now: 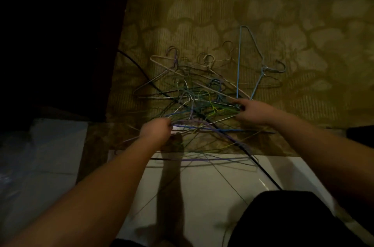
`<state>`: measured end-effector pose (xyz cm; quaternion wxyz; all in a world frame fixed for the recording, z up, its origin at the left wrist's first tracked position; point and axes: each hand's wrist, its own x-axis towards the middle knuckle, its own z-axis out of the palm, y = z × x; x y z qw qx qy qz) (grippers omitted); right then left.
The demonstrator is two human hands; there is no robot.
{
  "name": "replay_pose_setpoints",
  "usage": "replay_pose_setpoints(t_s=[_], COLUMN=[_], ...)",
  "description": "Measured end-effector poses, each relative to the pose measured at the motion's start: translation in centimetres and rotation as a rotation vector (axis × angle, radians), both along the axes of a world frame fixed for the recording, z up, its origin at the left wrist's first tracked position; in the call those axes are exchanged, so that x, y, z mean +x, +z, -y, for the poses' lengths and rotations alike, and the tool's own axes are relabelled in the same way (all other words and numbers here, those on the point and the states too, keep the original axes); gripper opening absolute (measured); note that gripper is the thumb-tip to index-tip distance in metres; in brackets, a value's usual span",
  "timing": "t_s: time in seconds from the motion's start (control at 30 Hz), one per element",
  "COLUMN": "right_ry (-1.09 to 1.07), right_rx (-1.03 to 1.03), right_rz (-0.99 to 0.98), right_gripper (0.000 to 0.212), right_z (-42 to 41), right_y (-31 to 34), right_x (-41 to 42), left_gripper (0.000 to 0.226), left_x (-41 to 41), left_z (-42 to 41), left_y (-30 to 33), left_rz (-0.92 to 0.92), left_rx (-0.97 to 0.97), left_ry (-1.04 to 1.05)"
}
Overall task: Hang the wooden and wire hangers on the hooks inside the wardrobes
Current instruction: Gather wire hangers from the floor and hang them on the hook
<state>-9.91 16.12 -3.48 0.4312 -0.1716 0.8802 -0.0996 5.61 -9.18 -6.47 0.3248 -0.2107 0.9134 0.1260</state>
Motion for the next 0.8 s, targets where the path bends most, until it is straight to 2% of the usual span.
replay_pose_setpoints(t_s=[0.1,0.23,0.43,0.63,0.7,0.8], right_ry=[-0.074,-0.088,-0.223,-0.32,-0.341,-0.403], right_rx=[-0.031,-0.042,-0.068,-0.097,-0.097,-0.148], right_rz=[0.098,0.198,0.293,0.268,0.268,0.285], right_gripper=[0.054,0.024,0.025,0.023,0.022,0.021], right_z=[1.6,4.2,6.6,3.6,2.8,2.5], right_y=[2.5,6.3,9.2,9.4,9.4,9.8], right_x=[-1.6,-2.2,-1.2,0.1,-0.1,-0.8], left_gripper=[0.028,0.026,0.023,0.022,0.018,0.017], left_x=[-1.0,-2.2,-1.8,-1.4,-1.3,-1.4], left_z=[1.0,1.7,3.1,4.5,5.3,6.3], left_y=[2.4,5.8,9.1,9.7,9.8,10.7], left_rz=[0.004,-0.007,0.091,0.232,0.214,0.09], left_rx=[0.062,0.144,0.186,0.186,0.216,0.189], left_ry=[0.061,0.164,0.17,0.157,0.193,0.203])
